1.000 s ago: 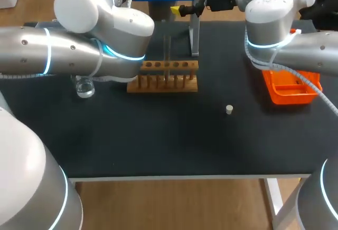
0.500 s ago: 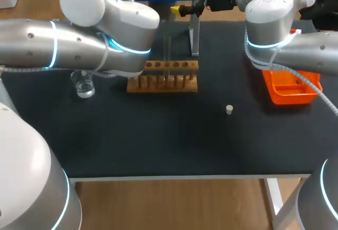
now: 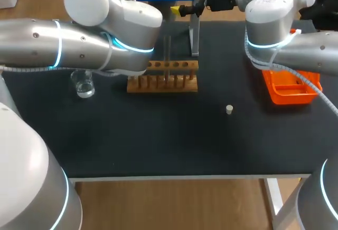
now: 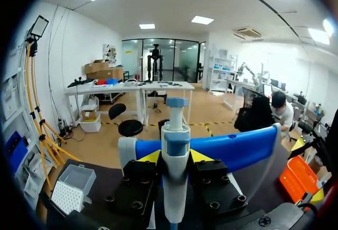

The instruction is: Invert the test tube, pick up the pipette, mount the tip to pipette, aspirate from beaker and dispense into the tube, eject the tip, return the pipette, and cap with the stopper.

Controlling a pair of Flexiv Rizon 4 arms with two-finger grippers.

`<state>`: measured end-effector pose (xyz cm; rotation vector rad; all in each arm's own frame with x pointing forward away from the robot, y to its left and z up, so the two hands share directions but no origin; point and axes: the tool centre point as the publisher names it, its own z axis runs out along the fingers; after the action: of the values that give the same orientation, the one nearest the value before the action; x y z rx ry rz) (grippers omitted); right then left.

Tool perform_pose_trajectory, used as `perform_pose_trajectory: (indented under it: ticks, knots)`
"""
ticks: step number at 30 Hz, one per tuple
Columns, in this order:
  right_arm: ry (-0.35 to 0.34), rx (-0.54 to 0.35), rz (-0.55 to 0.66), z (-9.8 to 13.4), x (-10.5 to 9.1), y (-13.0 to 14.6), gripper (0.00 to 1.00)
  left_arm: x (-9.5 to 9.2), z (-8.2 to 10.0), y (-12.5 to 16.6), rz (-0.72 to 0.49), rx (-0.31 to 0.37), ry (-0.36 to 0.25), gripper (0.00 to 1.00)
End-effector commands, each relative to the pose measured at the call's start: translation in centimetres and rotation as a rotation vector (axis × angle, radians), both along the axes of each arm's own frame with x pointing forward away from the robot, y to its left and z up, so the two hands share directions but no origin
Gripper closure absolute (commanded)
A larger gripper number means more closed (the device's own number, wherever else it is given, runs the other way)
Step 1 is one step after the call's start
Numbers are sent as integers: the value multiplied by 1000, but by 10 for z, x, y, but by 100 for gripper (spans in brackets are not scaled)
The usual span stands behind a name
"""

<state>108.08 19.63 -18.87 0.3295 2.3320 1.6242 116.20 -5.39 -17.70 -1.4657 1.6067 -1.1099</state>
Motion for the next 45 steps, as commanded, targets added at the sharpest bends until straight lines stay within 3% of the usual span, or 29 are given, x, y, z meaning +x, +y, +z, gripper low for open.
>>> perform_pose_trajectory:
  ticks: [1,45]
  knots:
    - [2,-2,3,0,1,0,0,2,-4,-2,12,-4,-6,100]
    - [2,-2,3,0,1,0,0,10,-22,1,22,-20,54,100]
